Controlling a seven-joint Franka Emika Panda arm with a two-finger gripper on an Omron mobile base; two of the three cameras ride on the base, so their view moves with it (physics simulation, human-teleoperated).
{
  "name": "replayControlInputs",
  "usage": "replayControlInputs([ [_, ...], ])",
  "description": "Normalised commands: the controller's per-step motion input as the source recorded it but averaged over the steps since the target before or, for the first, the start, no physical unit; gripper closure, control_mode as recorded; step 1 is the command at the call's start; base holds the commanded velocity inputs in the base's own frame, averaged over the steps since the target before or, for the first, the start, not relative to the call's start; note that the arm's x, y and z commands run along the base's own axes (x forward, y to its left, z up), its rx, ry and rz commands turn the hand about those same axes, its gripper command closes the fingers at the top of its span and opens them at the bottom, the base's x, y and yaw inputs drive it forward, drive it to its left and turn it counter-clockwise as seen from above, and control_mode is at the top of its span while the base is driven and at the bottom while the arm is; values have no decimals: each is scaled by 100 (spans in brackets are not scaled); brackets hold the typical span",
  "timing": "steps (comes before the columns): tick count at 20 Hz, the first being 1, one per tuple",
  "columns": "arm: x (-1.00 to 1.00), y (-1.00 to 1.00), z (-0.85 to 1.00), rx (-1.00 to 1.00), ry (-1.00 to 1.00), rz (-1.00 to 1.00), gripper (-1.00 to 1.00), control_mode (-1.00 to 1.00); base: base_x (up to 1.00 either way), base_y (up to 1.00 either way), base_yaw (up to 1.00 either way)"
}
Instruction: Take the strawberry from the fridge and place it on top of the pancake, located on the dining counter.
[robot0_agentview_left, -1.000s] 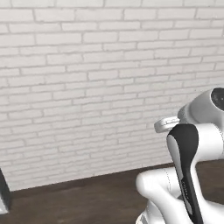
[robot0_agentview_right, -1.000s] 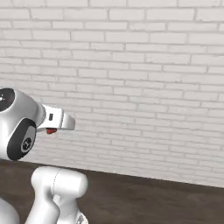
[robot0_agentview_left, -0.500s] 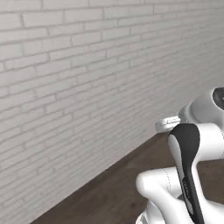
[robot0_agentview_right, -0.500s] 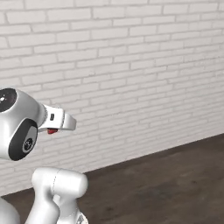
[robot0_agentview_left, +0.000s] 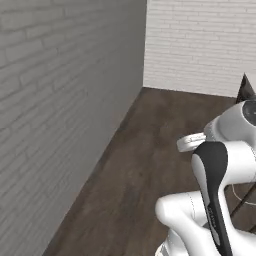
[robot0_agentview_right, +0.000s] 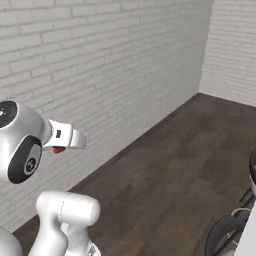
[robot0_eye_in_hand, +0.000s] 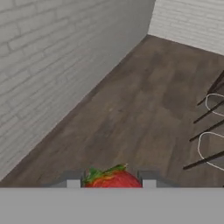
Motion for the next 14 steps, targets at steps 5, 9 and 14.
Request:
replayControlInputs([
  [5,0,0,0,0,0,0,100,100,69,42,-78],
  [9,0,0,0,0,0,0,100,100,67,74,-71],
  [14,0,0,0,0,0,0,100,100,69,75,-70],
])
